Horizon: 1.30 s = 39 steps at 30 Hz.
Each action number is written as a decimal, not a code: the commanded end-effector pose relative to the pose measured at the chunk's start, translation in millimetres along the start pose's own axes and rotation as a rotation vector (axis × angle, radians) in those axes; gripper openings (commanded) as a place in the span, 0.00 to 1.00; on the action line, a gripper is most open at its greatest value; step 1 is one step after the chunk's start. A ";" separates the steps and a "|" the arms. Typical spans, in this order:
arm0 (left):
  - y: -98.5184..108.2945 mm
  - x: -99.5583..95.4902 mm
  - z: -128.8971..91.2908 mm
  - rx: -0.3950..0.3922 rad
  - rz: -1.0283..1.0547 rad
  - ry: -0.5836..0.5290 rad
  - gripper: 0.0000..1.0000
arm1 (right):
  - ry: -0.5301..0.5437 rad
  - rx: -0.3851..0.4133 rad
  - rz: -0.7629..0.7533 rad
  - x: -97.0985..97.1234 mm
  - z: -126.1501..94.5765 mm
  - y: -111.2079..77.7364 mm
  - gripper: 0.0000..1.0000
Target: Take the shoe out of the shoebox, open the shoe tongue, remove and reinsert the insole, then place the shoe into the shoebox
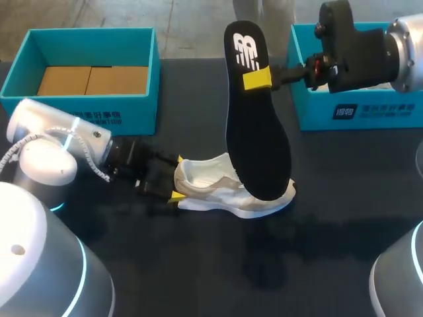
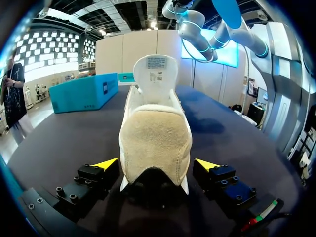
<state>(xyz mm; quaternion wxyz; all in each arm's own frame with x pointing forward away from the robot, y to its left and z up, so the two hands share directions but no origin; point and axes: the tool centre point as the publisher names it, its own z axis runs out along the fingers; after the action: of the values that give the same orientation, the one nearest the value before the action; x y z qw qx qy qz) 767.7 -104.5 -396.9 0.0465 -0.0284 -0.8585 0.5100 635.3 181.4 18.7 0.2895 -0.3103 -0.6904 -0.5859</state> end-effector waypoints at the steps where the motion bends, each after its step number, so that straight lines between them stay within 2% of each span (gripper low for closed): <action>1: -6.9 1.6 -11.5 -0.039 -0.003 0.019 1.00 | -0.001 0.002 0.001 -1.1 2.7 1.0 0.00; 12: -19.7 1.7 -29.8 -0.225 0.013 0.023 1.00 | -0.001 0.002 0.001 -1.1 2.7 1.0 0.00; 28: -22.9 1.4 -33.8 -0.219 0.017 0.011 1.00 | -0.001 0.002 0.001 -1.1 2.7 1.0 0.00; 37: -38.9 0.0 -44.9 -0.315 0.054 -0.032 1.00 | -0.001 0.002 0.001 -1.1 2.7 1.0 0.00; 39: -41.1 -0.3 -46.5 -0.357 0.054 -0.032 1.00 | -0.001 0.002 0.001 -1.1 2.7 1.0 0.00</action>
<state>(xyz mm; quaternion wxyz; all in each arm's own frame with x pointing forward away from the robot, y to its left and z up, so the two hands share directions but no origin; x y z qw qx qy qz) 775.8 -84.7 -348.0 0.0156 -0.0523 -0.9254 0.3751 635.2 181.2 18.8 0.2896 -0.3105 -0.6903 -0.5859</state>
